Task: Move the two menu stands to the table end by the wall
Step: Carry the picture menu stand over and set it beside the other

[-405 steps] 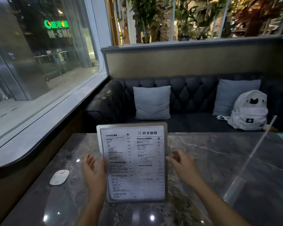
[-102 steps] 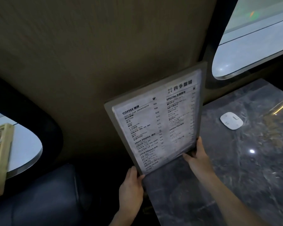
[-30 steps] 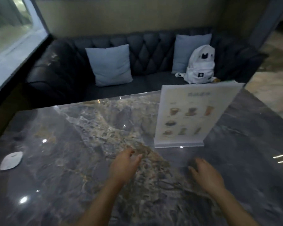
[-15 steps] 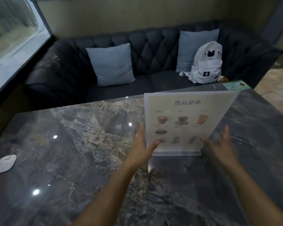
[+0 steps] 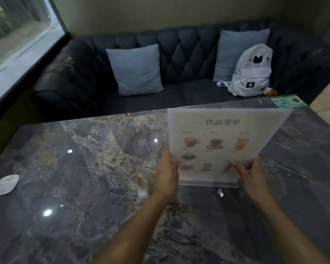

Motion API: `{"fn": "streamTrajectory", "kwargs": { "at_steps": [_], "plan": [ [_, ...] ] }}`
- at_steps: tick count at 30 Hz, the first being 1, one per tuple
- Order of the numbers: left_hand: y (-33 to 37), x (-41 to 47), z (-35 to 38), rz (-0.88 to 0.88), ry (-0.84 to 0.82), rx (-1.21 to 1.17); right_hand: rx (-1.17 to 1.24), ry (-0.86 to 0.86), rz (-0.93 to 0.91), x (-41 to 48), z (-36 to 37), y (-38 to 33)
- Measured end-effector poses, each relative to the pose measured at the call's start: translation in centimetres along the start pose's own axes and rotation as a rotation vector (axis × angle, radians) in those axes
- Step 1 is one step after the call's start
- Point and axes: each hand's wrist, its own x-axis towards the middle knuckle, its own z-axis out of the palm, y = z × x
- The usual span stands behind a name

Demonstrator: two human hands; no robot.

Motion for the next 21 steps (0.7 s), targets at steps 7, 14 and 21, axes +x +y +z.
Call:
{"fn": "streamTrajectory", "kwargs": {
  "at_steps": [7,14,21],
  "plan": [
    [1.3,-0.2,-2.5,-0.03,0.025,0.011,-0.036,0.03,-0.067,-0.2,0.4,-2.1],
    [1.0,-1.7,-7.6,-0.035,0.198,0.022,0.019,-0.092,-0.156,-1.5,3.7,-6.1],
    [-1.0,-4.2,-15.2,-0.087,0.368,-0.008,0.074,-0.27,-0.168,-3.8,11.1,-10.4]
  ]
}}
